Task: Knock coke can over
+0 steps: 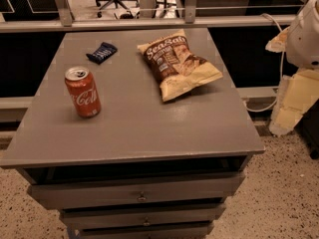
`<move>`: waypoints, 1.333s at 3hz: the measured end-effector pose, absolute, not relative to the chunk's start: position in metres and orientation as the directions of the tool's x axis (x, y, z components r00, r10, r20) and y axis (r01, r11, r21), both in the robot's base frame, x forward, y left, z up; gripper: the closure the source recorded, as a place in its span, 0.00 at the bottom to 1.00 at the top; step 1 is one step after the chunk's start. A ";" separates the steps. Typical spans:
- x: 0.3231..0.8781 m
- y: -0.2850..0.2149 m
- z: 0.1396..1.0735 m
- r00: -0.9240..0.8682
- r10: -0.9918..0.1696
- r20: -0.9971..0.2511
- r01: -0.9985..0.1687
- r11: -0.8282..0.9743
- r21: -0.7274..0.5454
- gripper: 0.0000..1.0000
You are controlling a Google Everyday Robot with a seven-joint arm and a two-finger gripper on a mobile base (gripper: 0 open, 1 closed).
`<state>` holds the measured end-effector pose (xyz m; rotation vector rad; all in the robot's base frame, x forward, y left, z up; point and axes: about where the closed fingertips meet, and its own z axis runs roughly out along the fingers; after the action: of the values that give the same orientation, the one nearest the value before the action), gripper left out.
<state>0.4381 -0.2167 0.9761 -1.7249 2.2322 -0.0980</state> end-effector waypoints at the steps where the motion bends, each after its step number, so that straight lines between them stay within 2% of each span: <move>1: 0.438 -0.217 0.976 -0.222 -0.953 -0.207 -0.931 0.270 -0.245 0.00; 2: 0.445 -0.206 0.977 -0.259 -0.913 -0.315 -0.911 0.339 -0.236 0.00; 3: 0.463 -0.179 0.981 -0.294 -0.760 -0.580 -0.855 0.480 -0.195 0.00; 4: 0.481 -0.153 0.991 -0.266 -0.625 -0.734 -0.823 0.543 -0.164 0.00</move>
Offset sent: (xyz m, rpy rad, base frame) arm 0.0254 0.0309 0.0052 0.3821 -0.0691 -0.1638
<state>0.4806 -0.1532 0.9915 -1.1697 1.9940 0.3207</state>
